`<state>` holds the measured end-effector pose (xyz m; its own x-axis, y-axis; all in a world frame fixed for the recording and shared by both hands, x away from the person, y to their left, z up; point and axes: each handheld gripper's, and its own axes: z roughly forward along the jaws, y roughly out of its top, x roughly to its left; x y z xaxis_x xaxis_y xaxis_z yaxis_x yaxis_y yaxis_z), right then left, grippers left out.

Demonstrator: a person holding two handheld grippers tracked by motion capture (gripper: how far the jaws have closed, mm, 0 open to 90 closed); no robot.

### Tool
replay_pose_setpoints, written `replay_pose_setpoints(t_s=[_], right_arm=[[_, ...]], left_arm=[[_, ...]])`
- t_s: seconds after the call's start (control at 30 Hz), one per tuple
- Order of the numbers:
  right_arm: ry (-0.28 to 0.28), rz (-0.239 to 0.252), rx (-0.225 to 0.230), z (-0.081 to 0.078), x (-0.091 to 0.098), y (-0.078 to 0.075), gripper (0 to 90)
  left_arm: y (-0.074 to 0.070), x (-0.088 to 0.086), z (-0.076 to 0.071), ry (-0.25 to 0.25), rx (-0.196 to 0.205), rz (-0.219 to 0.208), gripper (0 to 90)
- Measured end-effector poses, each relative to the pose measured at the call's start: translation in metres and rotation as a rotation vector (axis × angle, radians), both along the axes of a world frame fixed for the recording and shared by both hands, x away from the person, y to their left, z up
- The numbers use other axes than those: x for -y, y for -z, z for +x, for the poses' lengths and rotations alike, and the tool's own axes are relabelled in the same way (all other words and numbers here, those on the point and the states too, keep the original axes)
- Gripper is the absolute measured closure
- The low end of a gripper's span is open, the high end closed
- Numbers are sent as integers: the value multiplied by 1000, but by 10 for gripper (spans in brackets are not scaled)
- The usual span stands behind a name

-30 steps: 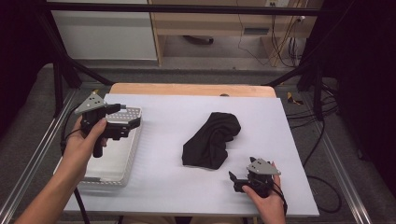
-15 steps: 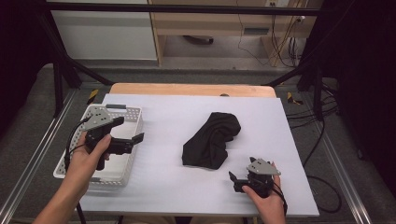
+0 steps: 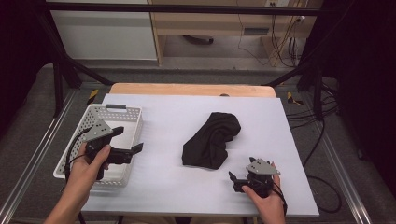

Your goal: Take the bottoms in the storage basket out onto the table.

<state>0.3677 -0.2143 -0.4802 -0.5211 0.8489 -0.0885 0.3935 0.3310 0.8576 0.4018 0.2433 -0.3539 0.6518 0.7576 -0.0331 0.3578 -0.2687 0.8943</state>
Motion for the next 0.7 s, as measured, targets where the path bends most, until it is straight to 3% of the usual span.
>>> replay_pose_setpoints(t_s=[0.7], right_arm=[[1, 1, -2, 0, 0, 0, 73]], left_arm=[[34, -14, -9, -5, -33, -60, 47]])
